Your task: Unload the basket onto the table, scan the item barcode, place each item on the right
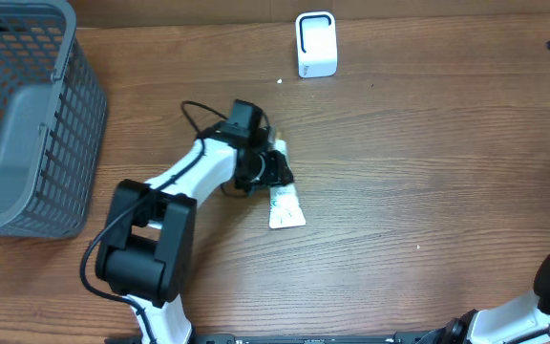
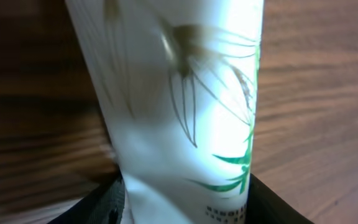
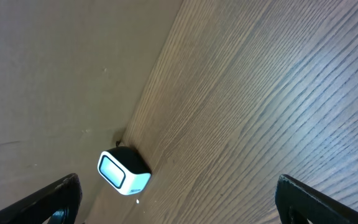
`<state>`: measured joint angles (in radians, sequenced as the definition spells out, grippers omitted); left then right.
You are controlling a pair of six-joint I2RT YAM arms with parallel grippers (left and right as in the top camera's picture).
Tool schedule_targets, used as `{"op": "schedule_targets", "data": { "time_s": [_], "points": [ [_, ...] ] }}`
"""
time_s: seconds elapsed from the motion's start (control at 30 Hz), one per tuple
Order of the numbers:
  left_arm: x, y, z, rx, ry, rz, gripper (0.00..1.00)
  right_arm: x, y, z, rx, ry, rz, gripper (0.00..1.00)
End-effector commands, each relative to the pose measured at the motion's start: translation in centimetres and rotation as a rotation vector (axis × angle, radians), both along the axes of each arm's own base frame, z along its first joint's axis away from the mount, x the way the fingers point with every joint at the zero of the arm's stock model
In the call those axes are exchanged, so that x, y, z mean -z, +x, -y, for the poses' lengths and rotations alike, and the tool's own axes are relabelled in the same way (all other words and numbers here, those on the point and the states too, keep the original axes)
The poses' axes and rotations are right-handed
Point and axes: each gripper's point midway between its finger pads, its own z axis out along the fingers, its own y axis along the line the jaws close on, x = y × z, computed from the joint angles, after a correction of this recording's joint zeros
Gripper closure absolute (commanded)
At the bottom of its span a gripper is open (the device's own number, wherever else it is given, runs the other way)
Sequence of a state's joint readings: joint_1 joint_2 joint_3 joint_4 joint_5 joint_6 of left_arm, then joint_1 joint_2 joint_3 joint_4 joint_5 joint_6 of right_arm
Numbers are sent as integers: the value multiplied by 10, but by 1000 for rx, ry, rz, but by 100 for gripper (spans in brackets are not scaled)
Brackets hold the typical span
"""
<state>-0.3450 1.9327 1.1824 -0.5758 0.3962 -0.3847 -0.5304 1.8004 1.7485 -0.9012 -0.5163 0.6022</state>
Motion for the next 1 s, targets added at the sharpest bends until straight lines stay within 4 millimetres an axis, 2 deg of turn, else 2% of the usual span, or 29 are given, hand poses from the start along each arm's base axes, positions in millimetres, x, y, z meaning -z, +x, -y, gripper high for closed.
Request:
{"op": "schedule_targets", "data": {
  "time_s": [0.0, 0.13, 0.23, 0.43, 0.47, 0.53, 0.6, 0.77, 0.97],
  "points": [
    [-7, -3, 30, 94, -51, 17, 47, -1, 1, 2, 1, -13, 5, 0],
    [-20, 1, 50, 133, -65, 53, 42, -2, 1, 2, 1, -13, 5, 0],
    [-36, 9, 55, 127, -72, 64, 39, -2, 1, 2, 1, -13, 5, 0],
    [-92, 31, 47, 128, -26, 90, 39, -2, 1, 2, 1, -13, 5, 0],
    [-112, 37, 38, 111, 18, 100, 32, -1, 1, 2, 1, -13, 5, 0],
    [-134, 42, 25, 93, 74, 116, 21, -1, 1, 2, 1, -13, 5, 0],
    [-157, 49, 6, 58, 148, 140, 0, -2, 1, 2, 1, -13, 5, 0],
    [-186, 59, -42, -42, 291, 168, 0, -2, 1, 2, 1, -13, 5, 0],
    [-187, 75, -102, -224, 339, 141, 0, -2, 1, 2, 1, -13, 5, 0]
  ]
}}
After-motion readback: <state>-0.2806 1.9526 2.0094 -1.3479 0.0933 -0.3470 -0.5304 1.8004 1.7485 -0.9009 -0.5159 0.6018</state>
